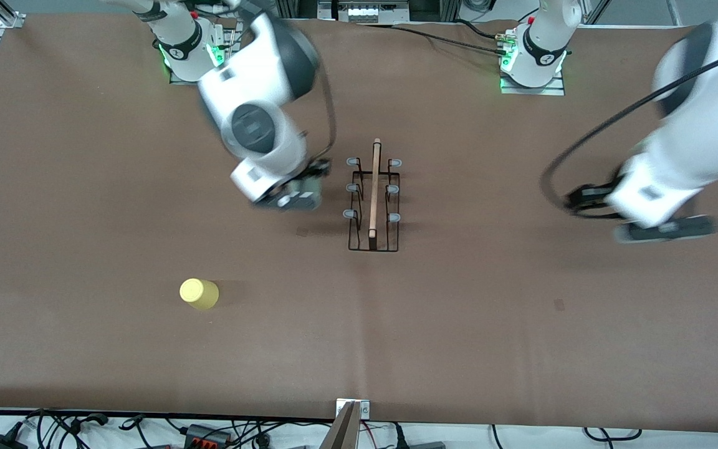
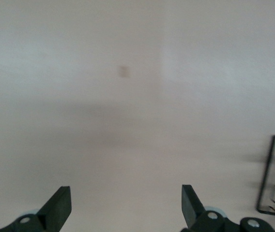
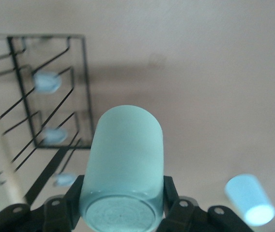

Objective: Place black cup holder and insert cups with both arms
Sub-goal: 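Lower the teal cup onto a rack peg and open the right gripper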

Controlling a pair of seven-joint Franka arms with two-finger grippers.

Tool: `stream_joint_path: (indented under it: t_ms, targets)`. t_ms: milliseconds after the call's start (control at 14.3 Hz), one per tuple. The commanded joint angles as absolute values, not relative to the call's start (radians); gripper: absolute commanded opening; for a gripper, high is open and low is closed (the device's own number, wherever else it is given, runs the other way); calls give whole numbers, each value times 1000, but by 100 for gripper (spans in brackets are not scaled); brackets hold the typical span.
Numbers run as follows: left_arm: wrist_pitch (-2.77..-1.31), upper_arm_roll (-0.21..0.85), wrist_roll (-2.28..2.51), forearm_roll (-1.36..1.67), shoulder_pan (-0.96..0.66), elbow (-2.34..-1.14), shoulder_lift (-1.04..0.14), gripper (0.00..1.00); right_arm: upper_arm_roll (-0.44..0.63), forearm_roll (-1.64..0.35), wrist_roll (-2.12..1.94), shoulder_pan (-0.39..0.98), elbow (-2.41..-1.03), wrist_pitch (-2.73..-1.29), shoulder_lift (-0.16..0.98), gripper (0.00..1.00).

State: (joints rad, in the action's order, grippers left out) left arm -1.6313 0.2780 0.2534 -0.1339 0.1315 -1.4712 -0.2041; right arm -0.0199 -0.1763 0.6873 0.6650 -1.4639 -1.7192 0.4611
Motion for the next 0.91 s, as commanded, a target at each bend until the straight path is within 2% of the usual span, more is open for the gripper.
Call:
stream_joint_path:
  t_ms: [0,210,421,841]
  targets:
    - [-1628,197,137,-110,123,-1551,-124,100,-9,-254,741,718,-1454,-1700,460,23]
    - [-1638,152,120,-5,121,-1635,-66,100,-9,-261,739,736,-1454,-1707,483,23]
    - [-1753,138,89,6,126,-1828,56,100,-9,-275,724,746,-1453,-1710,506,23]
    - [-1763,100,81,8,126,-1867,77,100,-17,-276,730,765,-1445,-1733,520,23]
